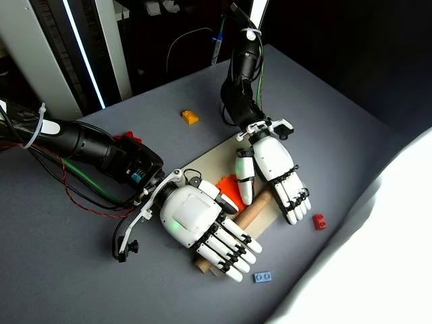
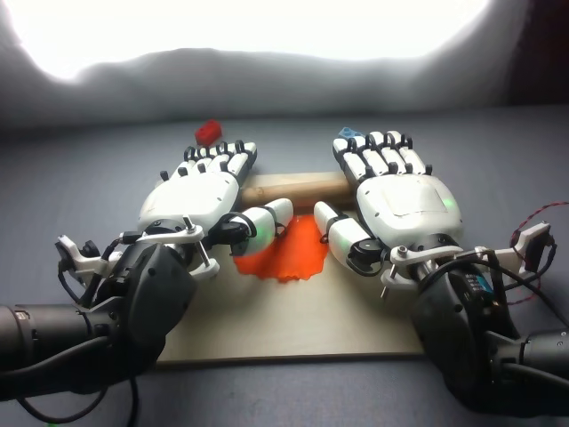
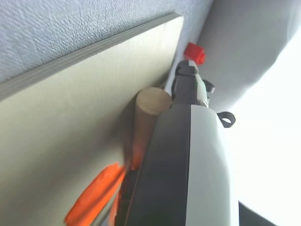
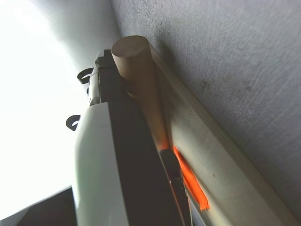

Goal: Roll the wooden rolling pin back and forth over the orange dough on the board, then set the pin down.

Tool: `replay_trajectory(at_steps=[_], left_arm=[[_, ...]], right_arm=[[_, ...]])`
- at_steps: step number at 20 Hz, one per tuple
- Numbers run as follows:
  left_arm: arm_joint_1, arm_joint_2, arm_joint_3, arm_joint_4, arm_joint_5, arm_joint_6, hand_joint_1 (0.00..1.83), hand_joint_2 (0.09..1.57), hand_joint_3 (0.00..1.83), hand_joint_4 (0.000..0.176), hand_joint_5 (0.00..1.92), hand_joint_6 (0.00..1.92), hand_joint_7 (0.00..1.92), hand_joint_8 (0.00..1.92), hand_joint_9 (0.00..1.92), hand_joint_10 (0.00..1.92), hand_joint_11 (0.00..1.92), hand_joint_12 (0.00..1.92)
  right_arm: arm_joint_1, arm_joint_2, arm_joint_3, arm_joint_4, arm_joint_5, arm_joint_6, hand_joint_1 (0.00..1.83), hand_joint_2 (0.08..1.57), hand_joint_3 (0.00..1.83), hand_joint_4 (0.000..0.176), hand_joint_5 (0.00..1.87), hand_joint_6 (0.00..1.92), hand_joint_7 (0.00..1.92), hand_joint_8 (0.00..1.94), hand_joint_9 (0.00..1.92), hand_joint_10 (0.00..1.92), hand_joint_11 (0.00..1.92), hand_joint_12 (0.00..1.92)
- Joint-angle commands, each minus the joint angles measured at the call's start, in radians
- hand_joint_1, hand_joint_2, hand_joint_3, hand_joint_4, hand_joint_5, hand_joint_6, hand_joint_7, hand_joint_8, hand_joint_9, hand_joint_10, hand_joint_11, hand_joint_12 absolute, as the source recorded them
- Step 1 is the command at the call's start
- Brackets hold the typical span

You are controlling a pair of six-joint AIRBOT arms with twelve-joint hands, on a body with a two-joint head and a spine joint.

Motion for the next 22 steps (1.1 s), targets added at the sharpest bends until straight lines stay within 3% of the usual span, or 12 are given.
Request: replay_trajectory(at_steps=[1,10,11,12,16,17,18,22], left_arm=[[-0.003,0.009,-0.006,0.024,-0.035,0.0,0.0,1.41,0.0,0.0,0.0,0.0,0.0,0.0,0.0,0.0,0.0,0.0],[-0.009,0.036,-0.042,0.024,-0.008,0.022,0.0,1.4,0.0,0.0,0.0,0.0,0.0,0.0,0.0,0.0,0.0,0.0],[-0.012,0.04,-0.046,0.024,-0.002,0.026,0.0,1.41,0.0,0.0,0.0,0.0,0.0,0.0,0.0,0.0,0.0,0.0],[-0.015,0.043,-0.05,0.024,0.0,0.03,0.0,1.41,0.0,0.0,0.0,0.0,0.0,0.0,0.0,0.0,0.0,0.0],[-0.023,0.062,-0.075,0.024,0.015,0.048,0.0,1.41,0.0,0.0,0.0,0.0,0.02,0.01,0.01,0.01,0.0,0.0],[-0.024,0.064,-0.078,0.024,0.017,0.049,0.0,1.41,0.0,0.0,0.0,0.0,0.02,0.01,0.01,0.01,0.0,0.0],[-0.027,0.071,-0.086,0.024,0.024,0.054,0.0,1.41,0.0,0.0,0.02,0.01,0.05,0.02,0.05,0.02,0.0,0.0],[-0.029,0.091,-0.114,0.024,0.036,0.069,0.0,1.41,0.0,0.0,0.06,0.01,0.11,0.01,0.09,0.01,0.01,0.01]], right_arm=[[-0.005,0.002,-0.005,-0.047,0.072,0.002,0.0,1.46,0.0,0.0,0.11,0.01,0.08,0.01,0.04,0.02,0.0,0.0],[-0.015,0.015,-0.044,-0.047,0.105,-0.016,0.0,1.47,0.01,0.0,0.15,0.02,0.12,0.02,0.07,0.02,0.02,0.01],[-0.016,0.02,-0.055,-0.047,0.108,-0.018,0.0,1.48,0.0,0.0,0.19,0.01,0.18,0.01,0.13,0.01,0.01,0.19],[-0.016,0.023,-0.064,-0.047,0.11,-0.02,0.0,1.48,0.0,0.0,0.19,0.01,0.18,0.01,0.13,0.01,0.01,0.19],[-0.015,0.036,-0.091,-0.047,0.112,-0.027,0.0,1.48,0.0,0.0,0.31,0.02,0.32,0.01,0.28,0.03,0.0,0.61],[-0.015,0.038,-0.093,-0.047,0.113,-0.028,0.0,1.48,0.0,0.0,0.31,0.02,0.32,0.01,0.28,0.03,0.0,0.61],[-0.016,0.043,-0.099,-0.047,0.114,-0.029,0.0,1.48,0.0,0.0,0.34,0.02,0.35,0.01,0.31,0.03,0.0,0.78],[-0.017,0.052,-0.111,-0.047,0.123,-0.035,0.0,1.49,0.0,0.0,0.38,0.02,0.42,0.01,0.39,0.03,0.0,0.96]])
